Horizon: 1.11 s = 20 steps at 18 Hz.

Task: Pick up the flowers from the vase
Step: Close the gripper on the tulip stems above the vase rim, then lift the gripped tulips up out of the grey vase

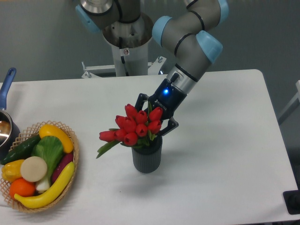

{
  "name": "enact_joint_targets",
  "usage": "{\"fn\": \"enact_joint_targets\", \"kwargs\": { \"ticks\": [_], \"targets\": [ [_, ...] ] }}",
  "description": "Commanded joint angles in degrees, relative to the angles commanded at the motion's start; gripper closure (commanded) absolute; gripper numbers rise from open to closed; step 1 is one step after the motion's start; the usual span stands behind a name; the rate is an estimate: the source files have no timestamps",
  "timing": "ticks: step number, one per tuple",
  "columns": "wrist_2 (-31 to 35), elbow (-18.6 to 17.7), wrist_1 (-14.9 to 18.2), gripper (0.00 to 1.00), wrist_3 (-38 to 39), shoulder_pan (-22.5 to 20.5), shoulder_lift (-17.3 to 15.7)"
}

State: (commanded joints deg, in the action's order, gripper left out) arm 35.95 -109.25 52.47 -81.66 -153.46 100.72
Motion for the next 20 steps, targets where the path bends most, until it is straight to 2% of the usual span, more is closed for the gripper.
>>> {"fn": "enact_joint_targets", "kwargs": {
  "ticks": [11,14,20],
  "targets": [
    [-2.1,2.5,0.1,0.56,6.3,-1.0,-0.7],
    [-4.2,2.8,0.1,0.56,7.2,-1.3,-1.9],
    [-4.7,4.8,0.2,0.56,13.9,-1.9,-5.0]
  ]
}}
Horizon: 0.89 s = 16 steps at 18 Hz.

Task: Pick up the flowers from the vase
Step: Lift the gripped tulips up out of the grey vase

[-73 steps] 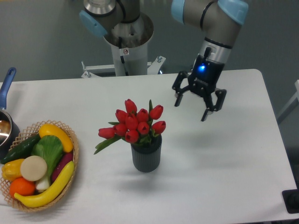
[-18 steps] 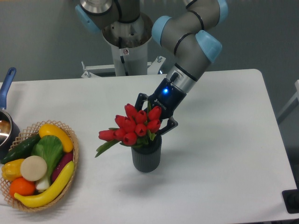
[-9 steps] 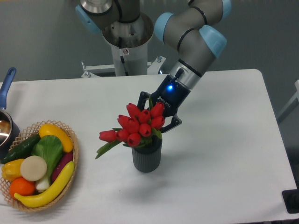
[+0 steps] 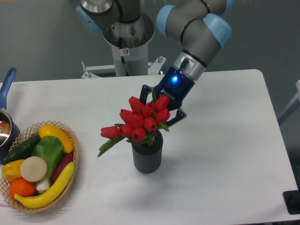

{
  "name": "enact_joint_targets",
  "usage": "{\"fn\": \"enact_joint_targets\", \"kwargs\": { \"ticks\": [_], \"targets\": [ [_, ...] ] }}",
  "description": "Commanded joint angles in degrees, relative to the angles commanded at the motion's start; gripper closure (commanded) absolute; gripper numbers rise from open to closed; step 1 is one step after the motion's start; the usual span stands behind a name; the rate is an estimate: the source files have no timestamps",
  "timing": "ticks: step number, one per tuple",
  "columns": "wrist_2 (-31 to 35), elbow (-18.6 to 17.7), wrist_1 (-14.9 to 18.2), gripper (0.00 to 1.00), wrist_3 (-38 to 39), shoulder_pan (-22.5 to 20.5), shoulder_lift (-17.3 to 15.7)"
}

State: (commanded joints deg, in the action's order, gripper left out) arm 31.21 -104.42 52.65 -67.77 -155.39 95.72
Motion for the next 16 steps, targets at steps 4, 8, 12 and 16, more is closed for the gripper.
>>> {"fn": "enact_joint_targets", "kwargs": {
  "ticks": [4,8,12,16],
  "targets": [
    [-1.6,2.4,0.1,0.56,4.9,-0.1,-1.2],
    [-2.9,3.5,0.1,0.56,8.9,-0.1,-3.1],
    [-4.7,4.2,0.2,0.56,11.9,-0.2,-5.2],
    [-4.8,4.2,0.3,0.56,12.4,-0.3,-6.9]
  ]
}}
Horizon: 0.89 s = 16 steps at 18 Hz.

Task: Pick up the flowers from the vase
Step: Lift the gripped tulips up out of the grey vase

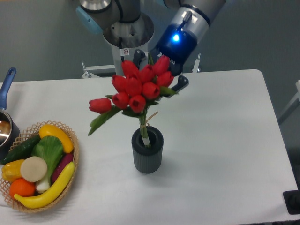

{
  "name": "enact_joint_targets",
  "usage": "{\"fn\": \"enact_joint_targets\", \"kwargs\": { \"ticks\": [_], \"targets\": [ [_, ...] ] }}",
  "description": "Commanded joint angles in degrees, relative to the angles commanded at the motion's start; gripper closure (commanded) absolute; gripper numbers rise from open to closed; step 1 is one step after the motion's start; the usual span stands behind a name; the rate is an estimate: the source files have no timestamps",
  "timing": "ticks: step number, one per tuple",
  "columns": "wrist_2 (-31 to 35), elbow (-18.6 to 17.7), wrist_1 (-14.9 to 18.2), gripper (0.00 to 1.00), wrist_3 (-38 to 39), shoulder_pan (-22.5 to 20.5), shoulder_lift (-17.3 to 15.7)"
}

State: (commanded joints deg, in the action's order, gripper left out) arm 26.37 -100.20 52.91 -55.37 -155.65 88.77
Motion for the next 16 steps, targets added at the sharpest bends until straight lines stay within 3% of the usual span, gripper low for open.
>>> {"fn": "enact_joint_targets", "kwargs": {
  "ticks": [3,8,16],
  "targets": [
    [-0.3,0.0,0.1,0.56,0.0,-2.1,-1.1],
    [-3.5,0.2,-0.3,0.56,-0.5,-7.9,-0.3],
    [-3.3,5.1,-0.9,0.56,-9.3,-15.2,10.3]
  ]
}}
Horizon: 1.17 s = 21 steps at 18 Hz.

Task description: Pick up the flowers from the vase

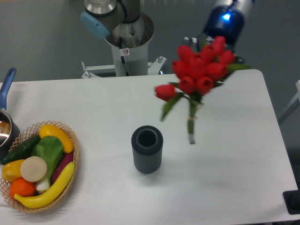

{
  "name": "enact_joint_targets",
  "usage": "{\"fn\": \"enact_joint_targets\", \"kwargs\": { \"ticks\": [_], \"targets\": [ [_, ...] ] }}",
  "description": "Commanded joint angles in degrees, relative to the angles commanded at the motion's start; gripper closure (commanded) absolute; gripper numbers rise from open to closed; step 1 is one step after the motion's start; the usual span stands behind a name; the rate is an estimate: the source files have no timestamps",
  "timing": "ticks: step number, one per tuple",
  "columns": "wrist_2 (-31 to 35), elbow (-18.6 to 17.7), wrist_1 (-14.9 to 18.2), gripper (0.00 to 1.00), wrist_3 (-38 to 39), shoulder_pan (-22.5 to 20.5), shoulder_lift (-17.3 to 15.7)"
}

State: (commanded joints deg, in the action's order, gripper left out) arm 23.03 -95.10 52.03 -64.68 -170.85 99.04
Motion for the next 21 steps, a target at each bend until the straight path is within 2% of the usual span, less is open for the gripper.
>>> {"fn": "enact_joint_targets", "kwargs": {
  "ticks": [6,21],
  "targets": [
    [0.4,3.9,-0.3,0.56,-3.7,-0.8,5.7],
    [0.4,3.8,0.0,0.56,-4.3,-0.9,6.1]
  ]
}}
